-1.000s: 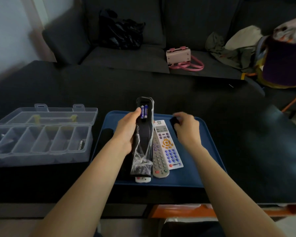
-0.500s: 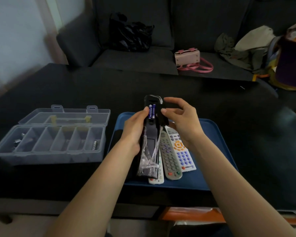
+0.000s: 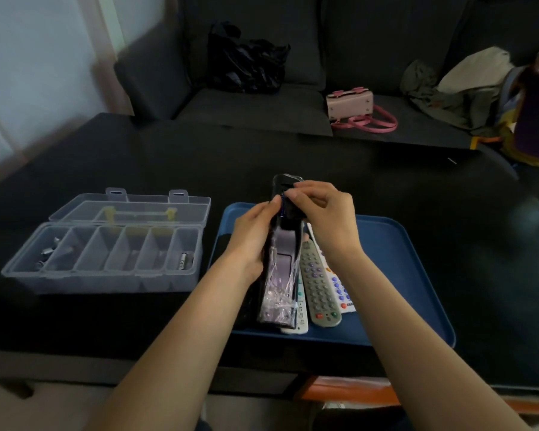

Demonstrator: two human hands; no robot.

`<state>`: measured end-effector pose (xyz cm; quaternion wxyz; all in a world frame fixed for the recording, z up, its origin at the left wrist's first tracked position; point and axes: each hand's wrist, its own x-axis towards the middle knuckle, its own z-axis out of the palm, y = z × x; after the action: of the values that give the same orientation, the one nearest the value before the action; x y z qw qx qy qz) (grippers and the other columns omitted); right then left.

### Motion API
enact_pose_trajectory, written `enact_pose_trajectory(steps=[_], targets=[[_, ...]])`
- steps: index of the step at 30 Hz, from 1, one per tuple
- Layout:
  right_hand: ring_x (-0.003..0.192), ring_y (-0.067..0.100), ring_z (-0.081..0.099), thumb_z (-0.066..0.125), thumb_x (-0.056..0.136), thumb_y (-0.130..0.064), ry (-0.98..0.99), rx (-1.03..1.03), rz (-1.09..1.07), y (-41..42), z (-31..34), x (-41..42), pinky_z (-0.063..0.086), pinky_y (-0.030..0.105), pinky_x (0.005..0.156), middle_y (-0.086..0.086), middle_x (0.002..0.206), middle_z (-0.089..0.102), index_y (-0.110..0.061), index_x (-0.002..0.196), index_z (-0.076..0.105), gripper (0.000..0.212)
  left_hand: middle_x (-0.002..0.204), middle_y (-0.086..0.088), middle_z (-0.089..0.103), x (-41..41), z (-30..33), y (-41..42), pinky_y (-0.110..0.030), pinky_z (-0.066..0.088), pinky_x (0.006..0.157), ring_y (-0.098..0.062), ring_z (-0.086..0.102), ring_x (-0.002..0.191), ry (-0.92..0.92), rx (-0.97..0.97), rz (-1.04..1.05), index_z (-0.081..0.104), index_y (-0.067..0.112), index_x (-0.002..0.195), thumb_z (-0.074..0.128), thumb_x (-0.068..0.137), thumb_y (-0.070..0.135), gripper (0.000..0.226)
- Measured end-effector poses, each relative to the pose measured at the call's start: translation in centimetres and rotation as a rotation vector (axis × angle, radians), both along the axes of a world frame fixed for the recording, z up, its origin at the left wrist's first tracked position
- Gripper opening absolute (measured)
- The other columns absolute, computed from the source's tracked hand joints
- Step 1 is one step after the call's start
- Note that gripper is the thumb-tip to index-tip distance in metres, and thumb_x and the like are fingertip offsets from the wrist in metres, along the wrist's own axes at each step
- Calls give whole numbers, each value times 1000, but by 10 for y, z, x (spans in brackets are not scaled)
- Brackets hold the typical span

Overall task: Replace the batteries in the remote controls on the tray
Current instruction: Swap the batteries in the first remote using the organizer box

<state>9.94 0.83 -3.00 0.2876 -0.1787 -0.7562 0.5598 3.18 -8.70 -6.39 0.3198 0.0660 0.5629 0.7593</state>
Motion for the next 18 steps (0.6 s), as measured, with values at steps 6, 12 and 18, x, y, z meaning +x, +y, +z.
enact_pose_trajectory(steps=[6,12,18], targets=[[118,3,53,71,83,-15,-80,67,263,7,-9,11,46,21,98,-3,136,50,-10,128,58,47,103,-18,69,-1,2,-5,-42,53,88,-30,68,95,-123,53,-11,65,10,111,57,90,30,29],[112,-4,53,71,83,-25,14,433,91,4,-10,15,44,9,90,-3,124,64,-13,119,66,38,102,-17,70,1,2,-2,-39,54,83,-28,68,93,-148,58,-30,65,11,110,58,90,31,30],[92,4,50,72,81,-27,60,661,-5,2,-25,15,40,6,85,-4,119,67,-11,117,67,40,103,-18,69,-1,0,-2,-39,54,83,-29,68,95,-159,57,-29,66,11,110,57,90,35,32]])
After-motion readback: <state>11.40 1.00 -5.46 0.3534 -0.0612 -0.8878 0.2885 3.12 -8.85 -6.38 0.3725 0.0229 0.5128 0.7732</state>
